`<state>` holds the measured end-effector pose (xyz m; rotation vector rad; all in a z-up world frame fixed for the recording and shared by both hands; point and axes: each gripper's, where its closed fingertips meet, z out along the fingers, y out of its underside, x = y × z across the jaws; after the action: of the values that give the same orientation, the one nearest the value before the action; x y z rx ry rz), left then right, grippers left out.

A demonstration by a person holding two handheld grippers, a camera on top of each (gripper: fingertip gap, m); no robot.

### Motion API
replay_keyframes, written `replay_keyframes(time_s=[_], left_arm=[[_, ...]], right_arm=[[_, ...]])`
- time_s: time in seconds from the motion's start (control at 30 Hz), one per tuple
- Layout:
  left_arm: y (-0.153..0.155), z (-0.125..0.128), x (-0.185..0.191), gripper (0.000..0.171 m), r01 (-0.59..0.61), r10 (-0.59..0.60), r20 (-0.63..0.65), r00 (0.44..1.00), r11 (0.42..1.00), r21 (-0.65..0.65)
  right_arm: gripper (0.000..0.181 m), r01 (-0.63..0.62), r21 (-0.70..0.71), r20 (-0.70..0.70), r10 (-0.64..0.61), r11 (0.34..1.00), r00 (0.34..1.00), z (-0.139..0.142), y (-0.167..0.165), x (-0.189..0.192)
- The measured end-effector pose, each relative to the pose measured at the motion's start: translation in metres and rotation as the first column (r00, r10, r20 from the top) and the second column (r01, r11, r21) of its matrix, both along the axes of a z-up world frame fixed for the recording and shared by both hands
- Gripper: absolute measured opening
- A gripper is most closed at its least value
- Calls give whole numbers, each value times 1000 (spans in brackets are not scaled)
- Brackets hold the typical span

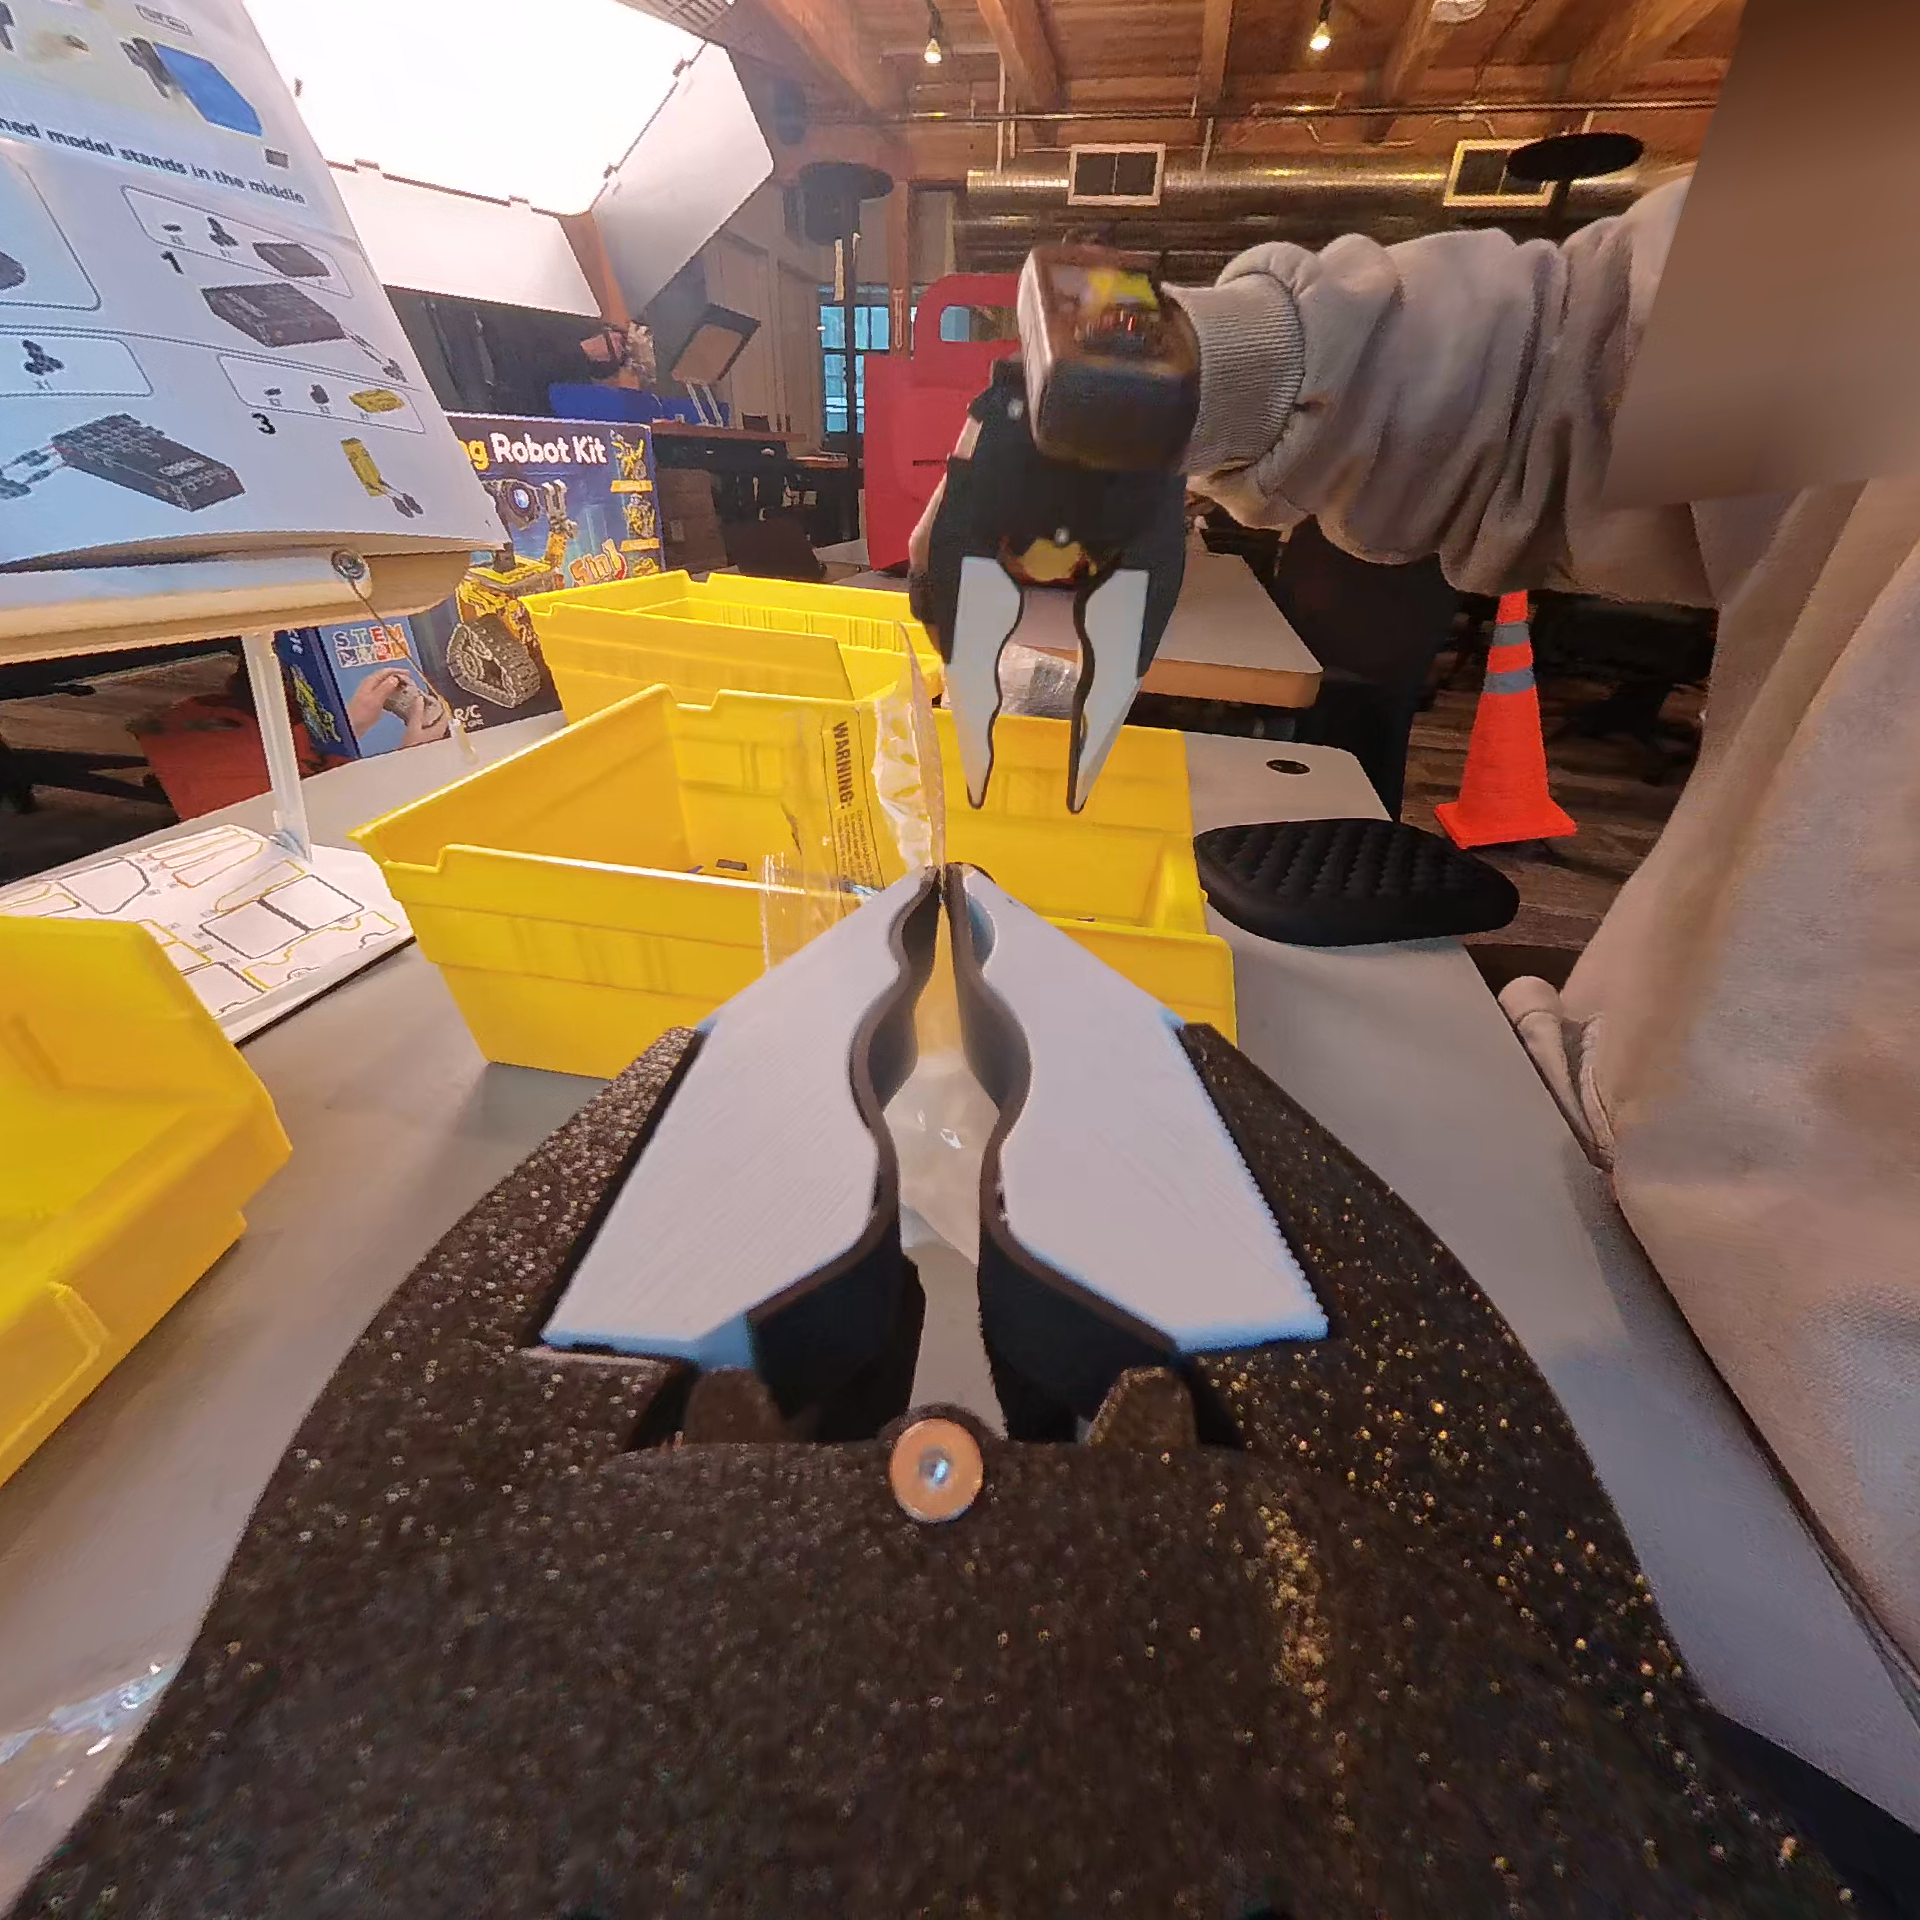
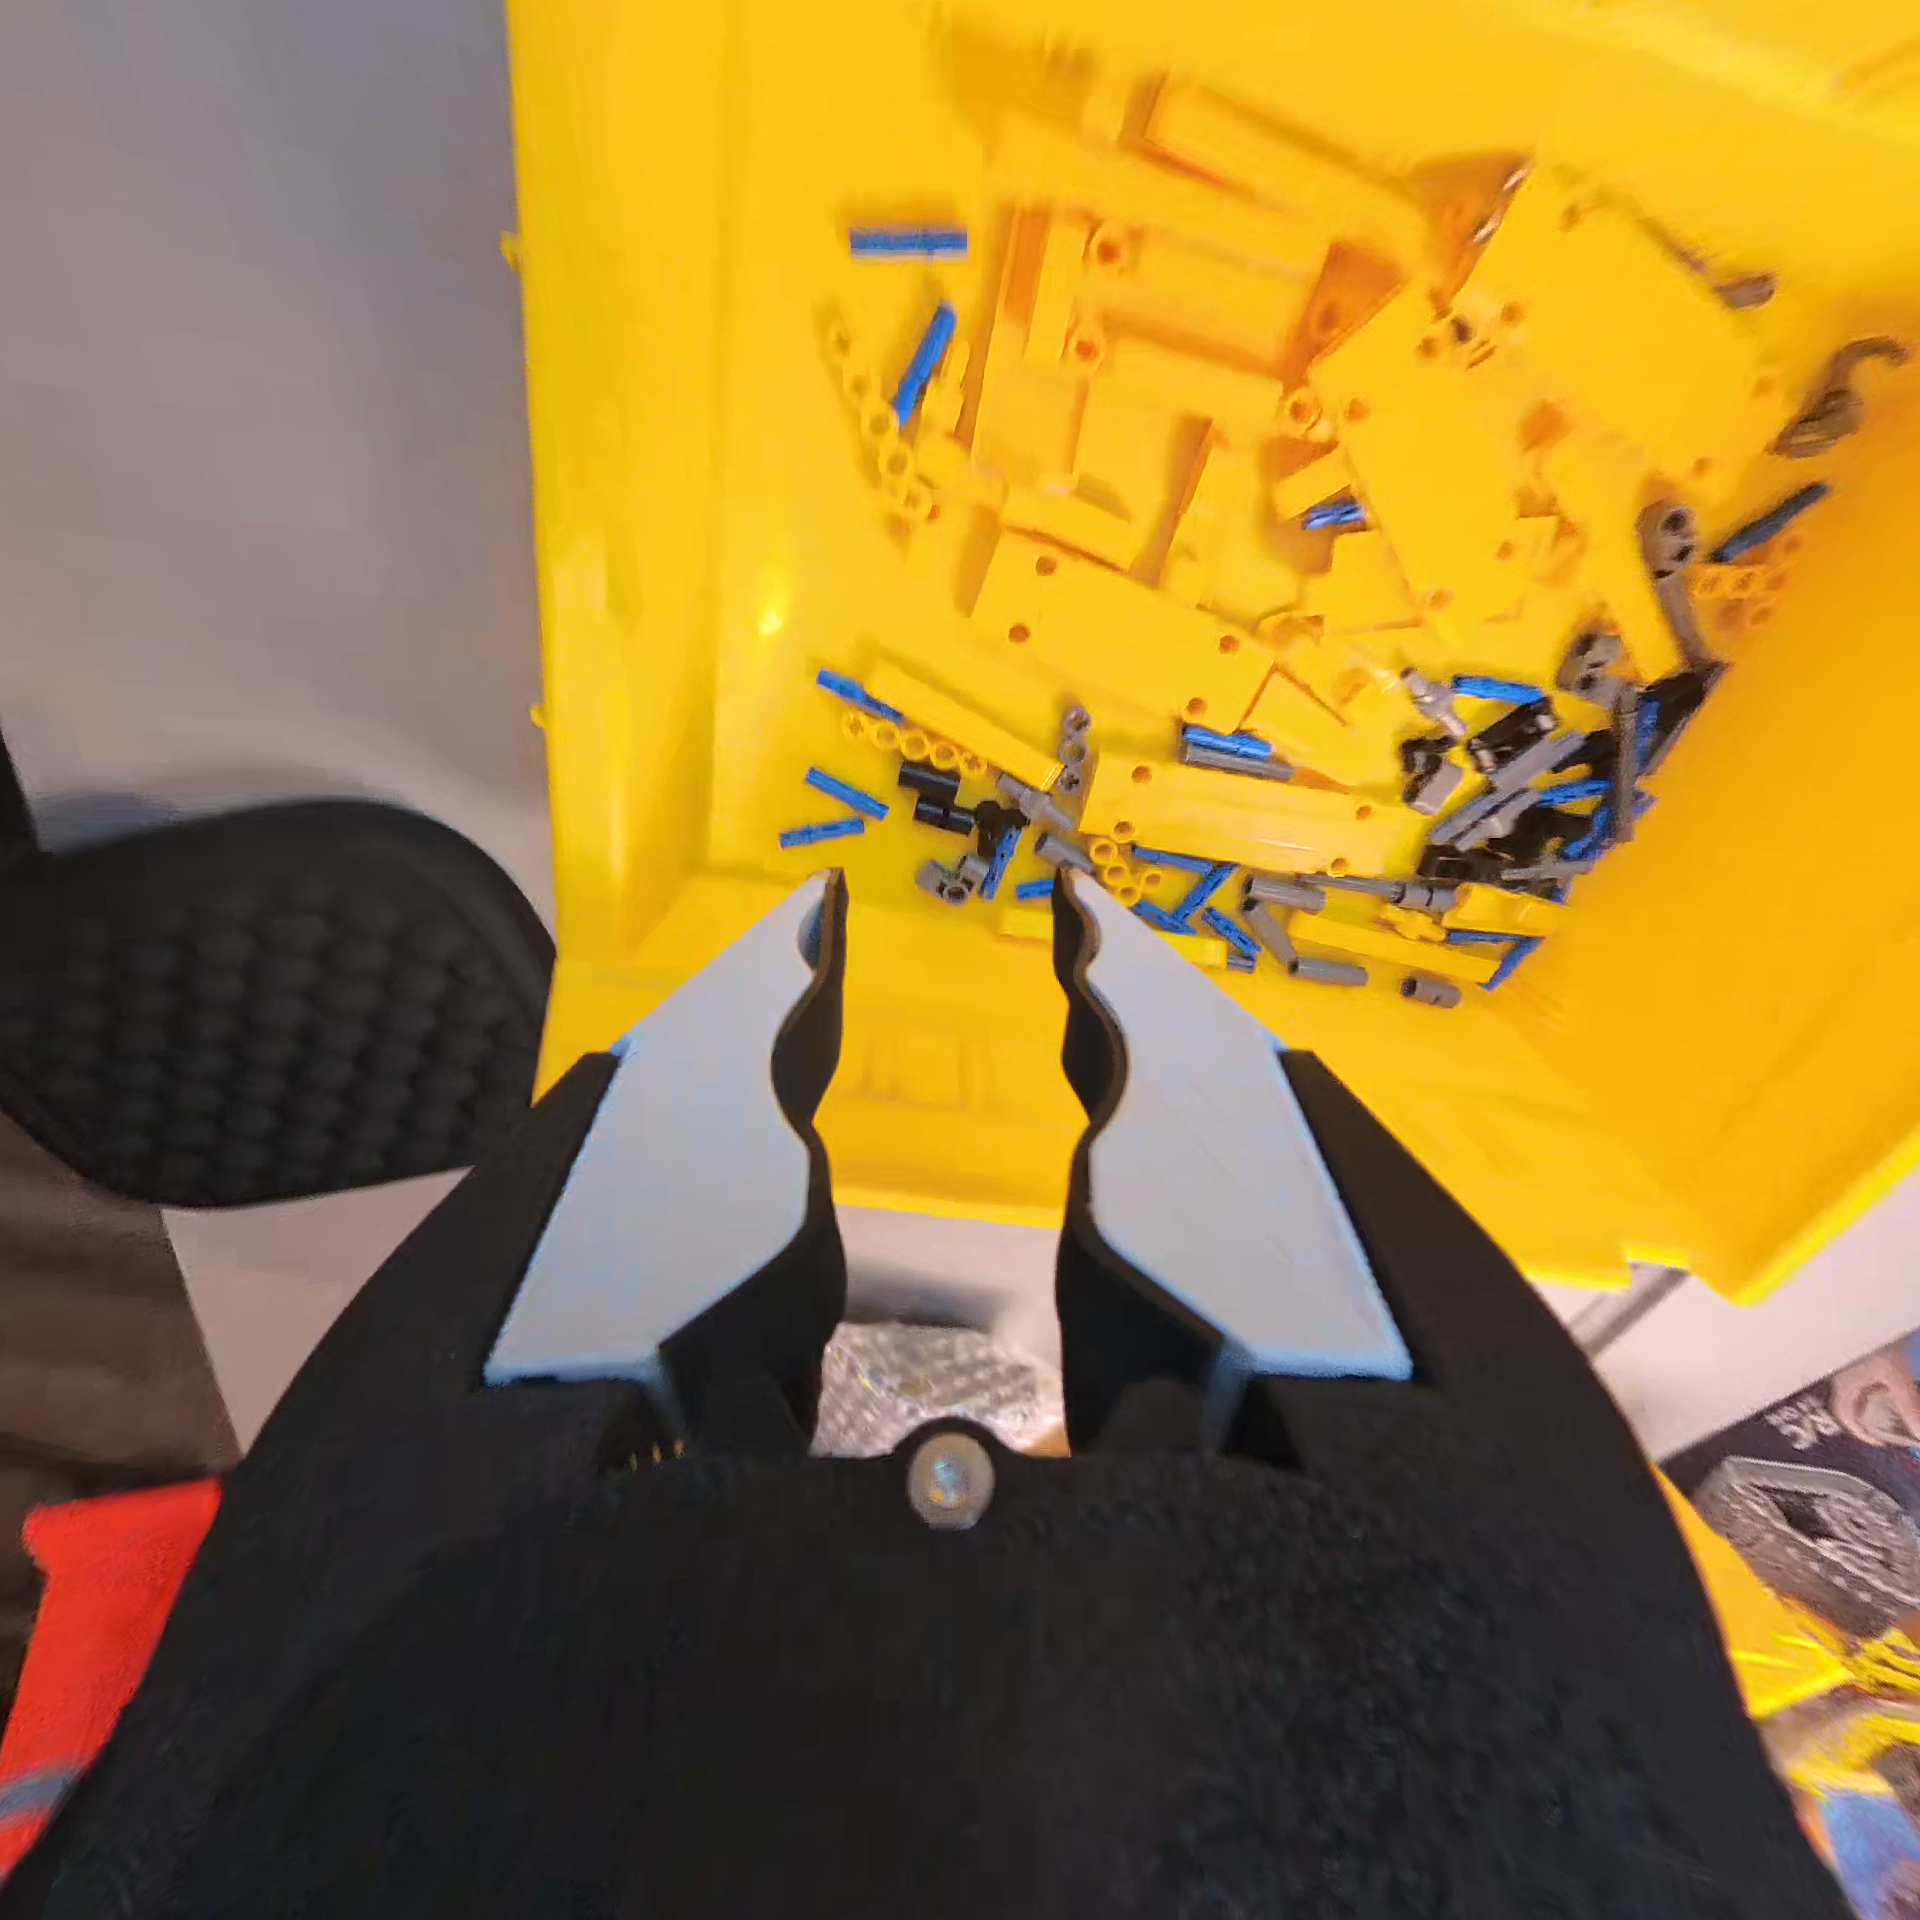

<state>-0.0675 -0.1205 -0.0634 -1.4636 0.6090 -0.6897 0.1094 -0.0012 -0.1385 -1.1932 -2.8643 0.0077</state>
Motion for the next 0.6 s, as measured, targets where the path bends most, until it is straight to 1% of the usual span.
replay_keyframes(time_s=[0.13, 0.17, 0.23, 0.27, 0.37, 0.53, 0.6], left_arm=[[0, -2, 1, 0, 4, -4, -3, 1000, 1000, -7], [0, -2, 1, 0, 5, -5, -2, 1000, 1000, -7], [0, -2, 1, 0, 6, -6, -1, 1000, 1000, -7], [0, -2, 1, 0, 6, -6, 0, 1000, 1000, -7], [0, -2, 0, 0, 8, -8, 2, 1000, 1000, -11], [-1, -1, 0, 0, 8, -8, 1, 1000, 1000, -7], [-1, -1, 1, 0, 9, -9, 0, 1000, 1000, -6]], right_arm=[[39, -122, 150, 212, 88, 981, 973, -42, 17, 14], [38, -131, 169, 240, 88, 977, 967, -49, 21, 16], [34, -94, 141, 270, 53, 986, 961, -59, 19, 19], [30, -90, 133, 280, 49, 987, 959, -62, 19, 20], [28, -71, 157, 320, 17, 985, 947, -67, 23, 24], [23, -63, 223, 358, -21, 973, 933, -65, 28, 29], [23, -38, 237, 380, -57, 971, 923, -62, 27, 33]])
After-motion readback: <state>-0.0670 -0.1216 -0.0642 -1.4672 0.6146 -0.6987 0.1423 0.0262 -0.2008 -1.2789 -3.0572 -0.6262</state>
